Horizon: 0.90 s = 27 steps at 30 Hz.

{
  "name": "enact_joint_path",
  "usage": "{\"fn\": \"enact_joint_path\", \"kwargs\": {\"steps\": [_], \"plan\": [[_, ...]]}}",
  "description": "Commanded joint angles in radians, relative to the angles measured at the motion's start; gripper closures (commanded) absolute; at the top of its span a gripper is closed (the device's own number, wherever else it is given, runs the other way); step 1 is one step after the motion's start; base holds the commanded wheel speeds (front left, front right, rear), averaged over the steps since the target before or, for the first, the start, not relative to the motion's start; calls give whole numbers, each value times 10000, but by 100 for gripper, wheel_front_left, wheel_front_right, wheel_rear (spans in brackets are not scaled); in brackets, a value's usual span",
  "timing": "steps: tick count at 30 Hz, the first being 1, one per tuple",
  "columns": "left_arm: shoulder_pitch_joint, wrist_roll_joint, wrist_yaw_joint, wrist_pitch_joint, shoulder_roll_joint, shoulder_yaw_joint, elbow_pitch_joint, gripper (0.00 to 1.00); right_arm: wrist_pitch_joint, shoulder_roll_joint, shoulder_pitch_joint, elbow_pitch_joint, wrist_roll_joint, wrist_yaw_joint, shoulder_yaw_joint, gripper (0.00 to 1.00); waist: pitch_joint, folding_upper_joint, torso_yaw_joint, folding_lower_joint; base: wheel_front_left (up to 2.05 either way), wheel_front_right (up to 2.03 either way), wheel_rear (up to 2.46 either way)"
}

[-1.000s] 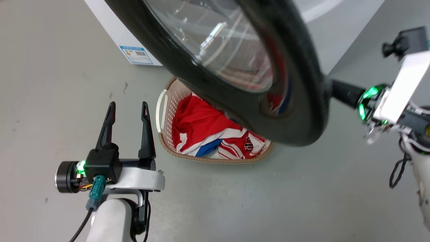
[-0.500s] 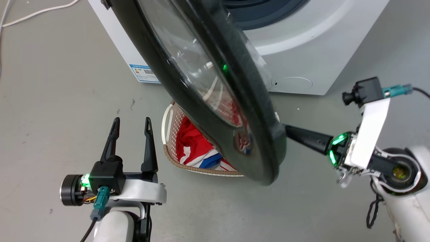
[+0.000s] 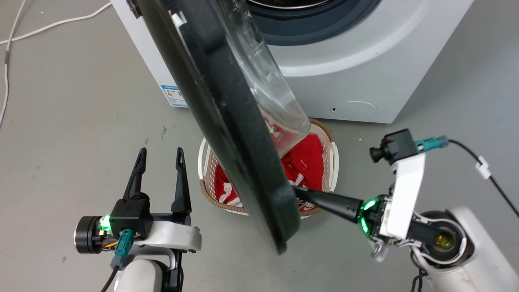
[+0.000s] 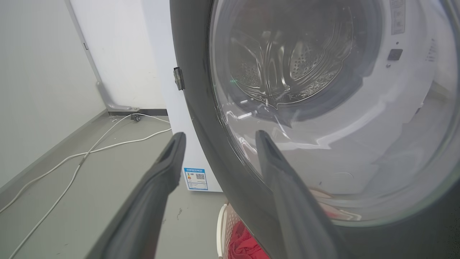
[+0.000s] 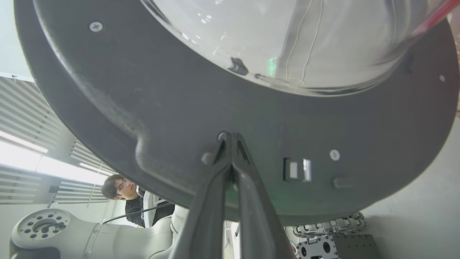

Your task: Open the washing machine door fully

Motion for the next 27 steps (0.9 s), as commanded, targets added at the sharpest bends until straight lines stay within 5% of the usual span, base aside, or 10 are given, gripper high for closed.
{"fn": "enact_joint_path", "kwargs": {"steps": [1, 12, 25, 26, 27], "plan": [[61, 43, -7, -27, -13, 9, 20, 0, -32, 154, 216, -35, 9, 25, 120, 100, -29, 0, -7, 1, 0, 0, 0], [221, -3, 11, -27, -11, 8, 96, 0, -229, 784, 753, 209, -255, 25, 736, 100, -288, 0, -18, 1, 0, 0, 0], [743, 53, 20, -27, -11, 205, 186, 0, -1211, 428, 1907, -91, -247, 24, 26, 100, -958, 0, -204, 1, 0, 0, 0], [817, 64, 9, -27, -11, 244, 186, 0, -1368, 402, 2031, -189, -221, 24, -116, 97, -1033, 0, -251, 1, 0, 0, 0], [882, 64, -2, -27, -13, 281, 193, 0, -1549, 365, 2155, -304, -228, 25, -270, 76, -1101, 0, -298, 1, 0, 0, 0]]}}
